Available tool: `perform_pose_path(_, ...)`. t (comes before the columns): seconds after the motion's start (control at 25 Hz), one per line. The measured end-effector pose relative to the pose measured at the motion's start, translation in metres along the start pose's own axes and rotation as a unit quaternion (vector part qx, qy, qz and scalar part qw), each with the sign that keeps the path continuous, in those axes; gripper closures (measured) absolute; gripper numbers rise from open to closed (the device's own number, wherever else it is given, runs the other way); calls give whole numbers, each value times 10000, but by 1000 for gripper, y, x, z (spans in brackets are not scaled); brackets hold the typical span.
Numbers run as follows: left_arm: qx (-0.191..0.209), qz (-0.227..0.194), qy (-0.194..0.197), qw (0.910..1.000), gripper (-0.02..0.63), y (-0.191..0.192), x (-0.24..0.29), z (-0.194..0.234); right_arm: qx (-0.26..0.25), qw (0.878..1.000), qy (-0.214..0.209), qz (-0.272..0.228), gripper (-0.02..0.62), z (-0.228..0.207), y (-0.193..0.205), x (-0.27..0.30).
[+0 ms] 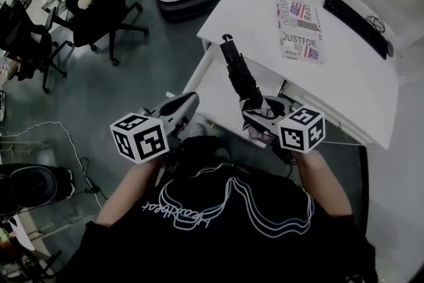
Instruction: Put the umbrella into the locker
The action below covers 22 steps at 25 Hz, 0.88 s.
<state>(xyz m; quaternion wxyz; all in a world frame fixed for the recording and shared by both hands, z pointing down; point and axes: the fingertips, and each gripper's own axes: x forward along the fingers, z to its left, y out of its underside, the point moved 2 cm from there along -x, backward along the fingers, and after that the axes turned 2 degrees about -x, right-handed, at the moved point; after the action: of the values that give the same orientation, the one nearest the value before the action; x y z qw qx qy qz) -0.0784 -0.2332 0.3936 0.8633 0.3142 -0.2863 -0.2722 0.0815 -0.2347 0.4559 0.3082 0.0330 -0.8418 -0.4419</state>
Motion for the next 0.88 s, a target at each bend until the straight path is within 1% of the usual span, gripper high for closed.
perform_pose_path(0.16, -123, -56, -127, 9998, 601, -4, 1, 19, -21, 9994, -9, 340, 354, -9, 12, 22)
perform_pose_path(0.36, -248, -18, -169, 9995, 601, -11, 8, 40, 44, 9972, -28, 741, 354, -22, 22, 50)
perform_pose_path(0.52, -337, 93, -178, 9992, 600, -14, 14, 58, 111, 9946, 58, 1026, 354, -36, 31, 71)
perform_pose_path(0.68, -379, 164, -183, 9990, 601, -20, 21, 76, 110, 9908, 234, 1329, 354, -53, 43, 92)
perform_pose_path(0.88, -338, 282, -187, 9989, 601, -23, 28, 93, 190, 9847, 335, 1700, 354, -71, 65, 113)
